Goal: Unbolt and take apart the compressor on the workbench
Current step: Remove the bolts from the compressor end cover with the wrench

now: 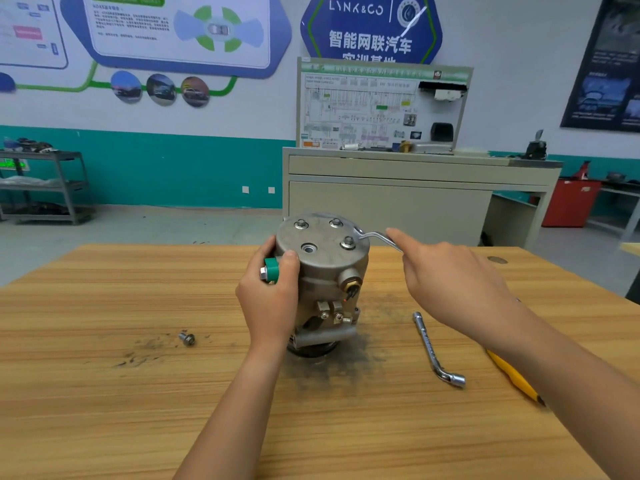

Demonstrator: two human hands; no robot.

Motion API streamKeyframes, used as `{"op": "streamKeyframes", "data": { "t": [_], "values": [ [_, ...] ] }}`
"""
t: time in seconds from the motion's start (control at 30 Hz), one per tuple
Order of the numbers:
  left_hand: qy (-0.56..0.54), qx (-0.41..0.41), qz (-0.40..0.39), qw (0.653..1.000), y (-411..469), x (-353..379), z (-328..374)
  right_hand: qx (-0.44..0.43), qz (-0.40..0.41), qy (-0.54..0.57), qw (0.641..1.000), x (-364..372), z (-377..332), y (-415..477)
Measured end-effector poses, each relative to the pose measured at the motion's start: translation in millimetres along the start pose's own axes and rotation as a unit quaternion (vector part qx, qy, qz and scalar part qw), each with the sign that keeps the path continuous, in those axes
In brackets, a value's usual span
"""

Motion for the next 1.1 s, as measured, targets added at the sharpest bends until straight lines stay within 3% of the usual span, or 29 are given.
{"op": "streamKeyframes", "data": {
  "t": [0.3,0.6,0.77,0.97,1.1],
  "values": [
    [0.015,0.002,0.008,1.0,-2,7,2,-0.045,-0.005,-0.135,0.99,-20,-27,-6],
    [-0.011,-0.028,0.011,0.999,3,2,-1,-0.012,-0.054,-0.145,0.988,-7,-28,-21],
    [-0.009,-0.015,0.012,1.0,2,0,-1,-0.065,-0.014,-0.142,0.988,-17,-34,-5],
    [-0.019,-0.018,0.023,0.999,1,-4,-3,-0.066,0.037,-0.183,0.98,-19,-29,-13],
    [-0.043,-0.028,-0.011,0.999,9,-4,-4,-0.106,0.151,-0.028,0.982,-2,-1,2]
  ]
}}
Point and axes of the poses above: each hand's wrist, its own y-axis towards the middle knuckle, its own x-axis out of the palm, z = x × y, the point moved 2 cm from there along y, towards the middle knuckle, and after that the axes turned 15 degrees about x, right-handed, at the moved point
